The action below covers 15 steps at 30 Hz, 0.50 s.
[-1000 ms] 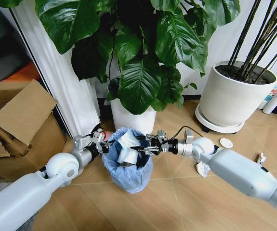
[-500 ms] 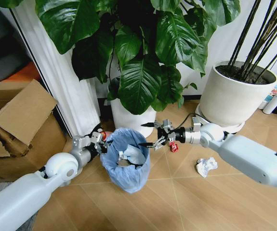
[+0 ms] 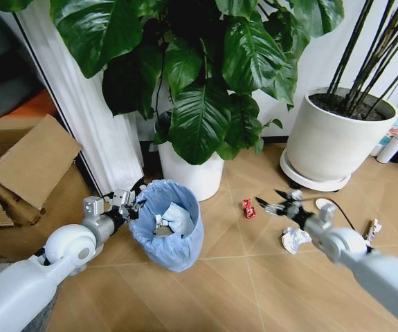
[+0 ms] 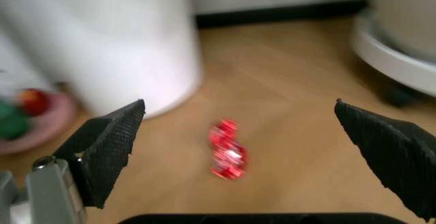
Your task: Pick up the trash bin and place the garbage on the floor into it.
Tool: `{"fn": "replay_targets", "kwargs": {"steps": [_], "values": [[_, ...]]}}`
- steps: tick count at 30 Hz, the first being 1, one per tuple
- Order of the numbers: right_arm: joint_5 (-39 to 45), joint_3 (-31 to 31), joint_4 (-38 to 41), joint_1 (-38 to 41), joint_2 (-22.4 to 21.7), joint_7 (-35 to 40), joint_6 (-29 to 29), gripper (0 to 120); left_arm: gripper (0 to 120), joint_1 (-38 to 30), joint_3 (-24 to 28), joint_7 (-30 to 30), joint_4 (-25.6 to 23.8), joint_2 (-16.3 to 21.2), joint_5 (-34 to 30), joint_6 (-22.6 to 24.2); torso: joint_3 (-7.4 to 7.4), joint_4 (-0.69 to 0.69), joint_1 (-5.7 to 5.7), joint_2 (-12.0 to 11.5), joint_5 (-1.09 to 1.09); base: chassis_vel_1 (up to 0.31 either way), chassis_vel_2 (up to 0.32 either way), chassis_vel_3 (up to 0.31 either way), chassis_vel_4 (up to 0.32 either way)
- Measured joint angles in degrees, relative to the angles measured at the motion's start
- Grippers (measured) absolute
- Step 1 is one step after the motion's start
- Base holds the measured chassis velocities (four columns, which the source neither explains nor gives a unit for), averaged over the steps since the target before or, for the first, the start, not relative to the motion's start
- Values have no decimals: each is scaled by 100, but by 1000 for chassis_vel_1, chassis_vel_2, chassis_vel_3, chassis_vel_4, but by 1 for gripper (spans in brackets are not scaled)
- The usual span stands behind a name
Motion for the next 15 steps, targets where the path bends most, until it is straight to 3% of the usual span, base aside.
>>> {"fn": "replay_targets", "kwargs": {"steps": [5, 15], "values": [[-525, 502, -314, -454, 500, 654, -100, 100, 0, 48, -84, -15, -9, 27, -21, -2, 0, 2, 0, 0, -2, 0, 0, 0, 0], [-1294, 623, -1165, -460, 886, 1126, -150, 100, 0, -87, -64, -57, -39, 120, -158, -3, 1, -1, 0, 0, -4, 0, 0, 0, 0]]}}
